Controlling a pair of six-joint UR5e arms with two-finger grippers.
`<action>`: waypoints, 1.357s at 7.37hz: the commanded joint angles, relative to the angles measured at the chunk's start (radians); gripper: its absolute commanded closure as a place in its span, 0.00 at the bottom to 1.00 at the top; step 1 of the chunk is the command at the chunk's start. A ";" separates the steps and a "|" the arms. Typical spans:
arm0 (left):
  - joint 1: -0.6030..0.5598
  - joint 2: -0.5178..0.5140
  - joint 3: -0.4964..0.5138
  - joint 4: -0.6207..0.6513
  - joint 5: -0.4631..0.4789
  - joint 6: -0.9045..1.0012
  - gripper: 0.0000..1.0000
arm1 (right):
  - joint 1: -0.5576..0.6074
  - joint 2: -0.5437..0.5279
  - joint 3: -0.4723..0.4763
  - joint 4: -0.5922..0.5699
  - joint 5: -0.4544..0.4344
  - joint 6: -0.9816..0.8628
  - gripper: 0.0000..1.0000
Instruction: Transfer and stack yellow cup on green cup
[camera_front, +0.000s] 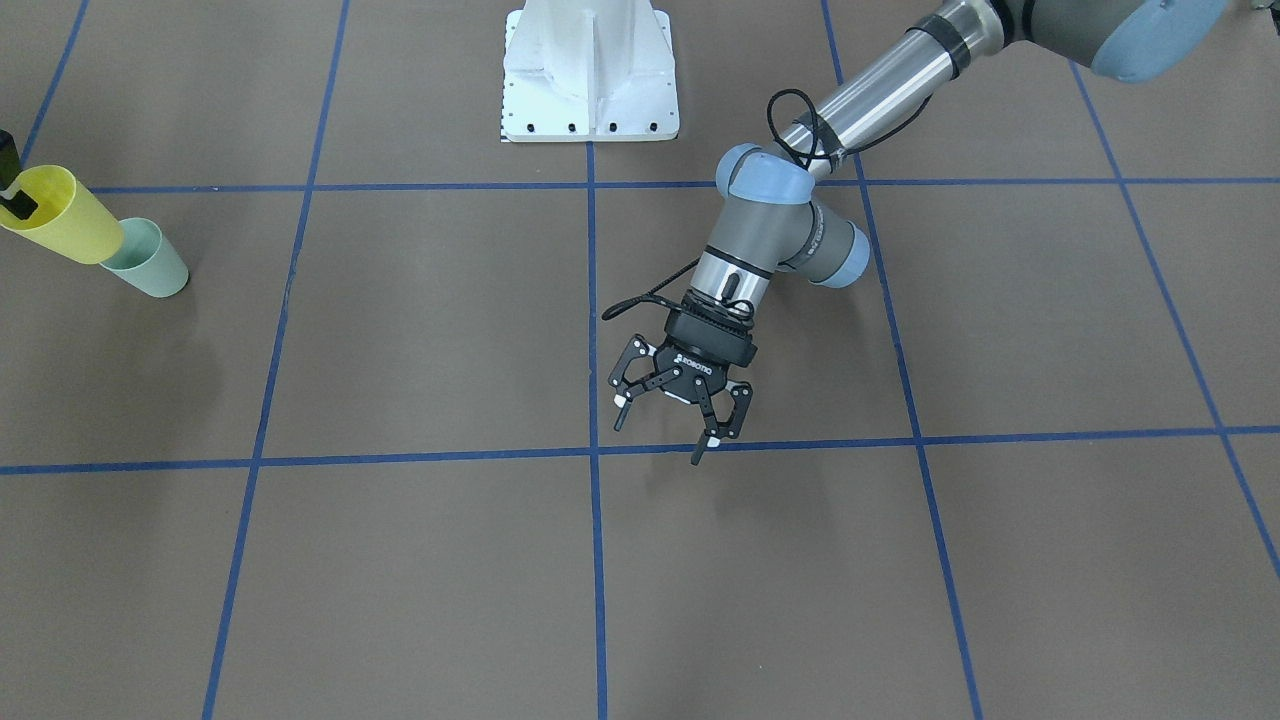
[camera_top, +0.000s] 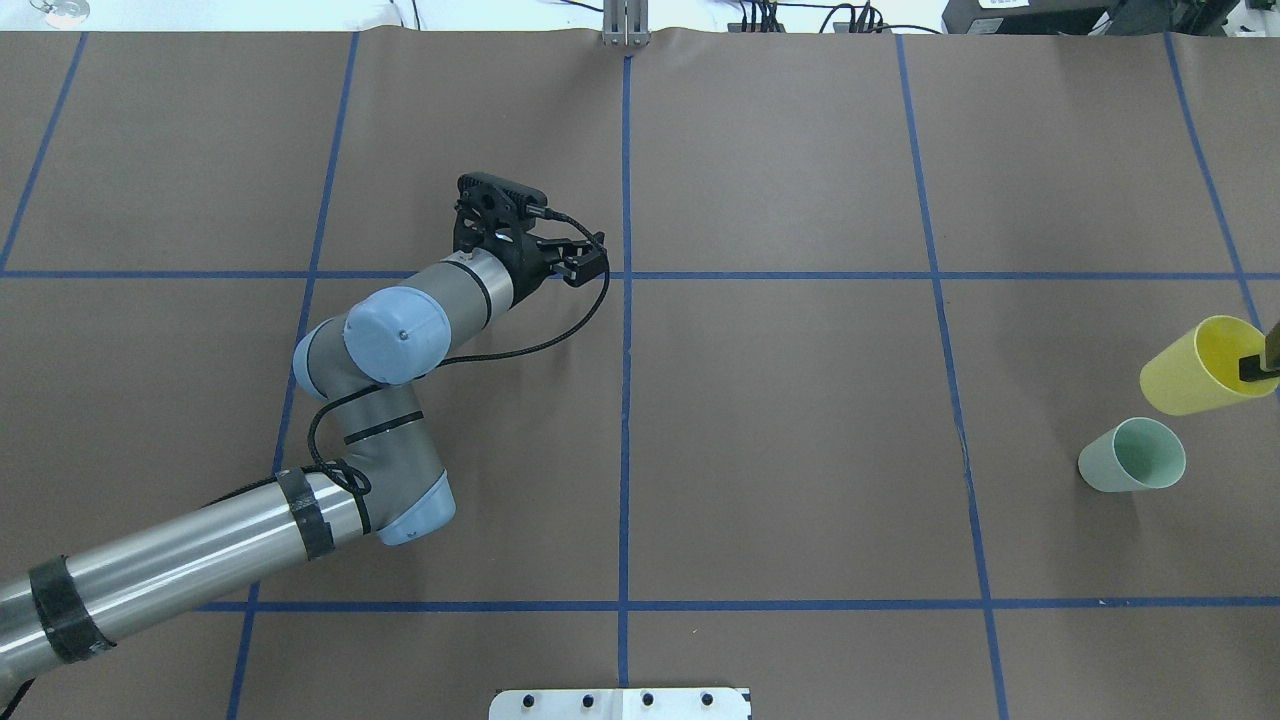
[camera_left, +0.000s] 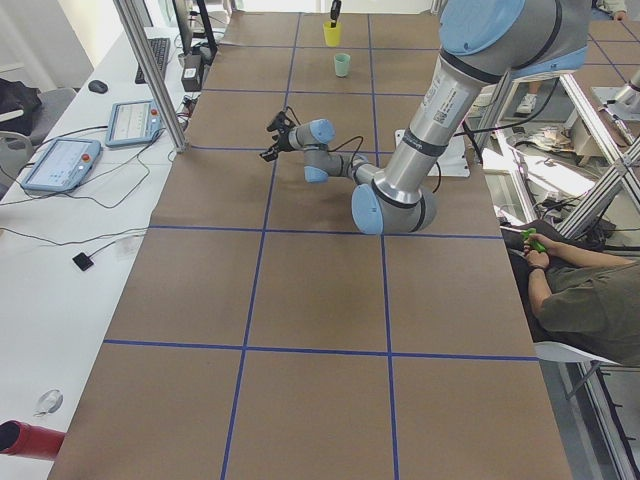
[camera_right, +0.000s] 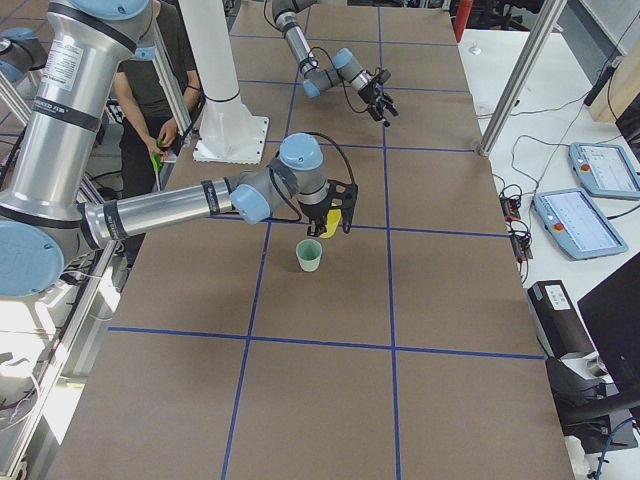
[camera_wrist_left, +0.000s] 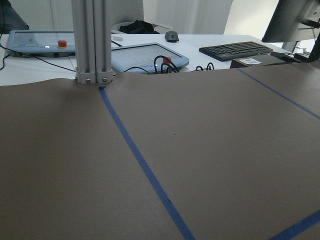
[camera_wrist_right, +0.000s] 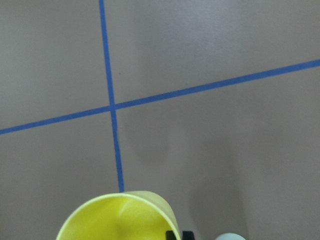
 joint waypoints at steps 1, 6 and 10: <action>-0.026 0.000 0.006 0.022 -0.039 -0.016 0.00 | -0.074 -0.035 -0.001 -0.002 -0.060 -0.041 1.00; -0.026 0.002 0.006 0.022 -0.041 -0.016 0.00 | -0.114 0.003 -0.058 0.000 -0.046 -0.028 1.00; -0.026 0.002 0.005 0.022 -0.041 -0.016 0.00 | -0.121 0.008 -0.075 0.000 -0.037 -0.028 1.00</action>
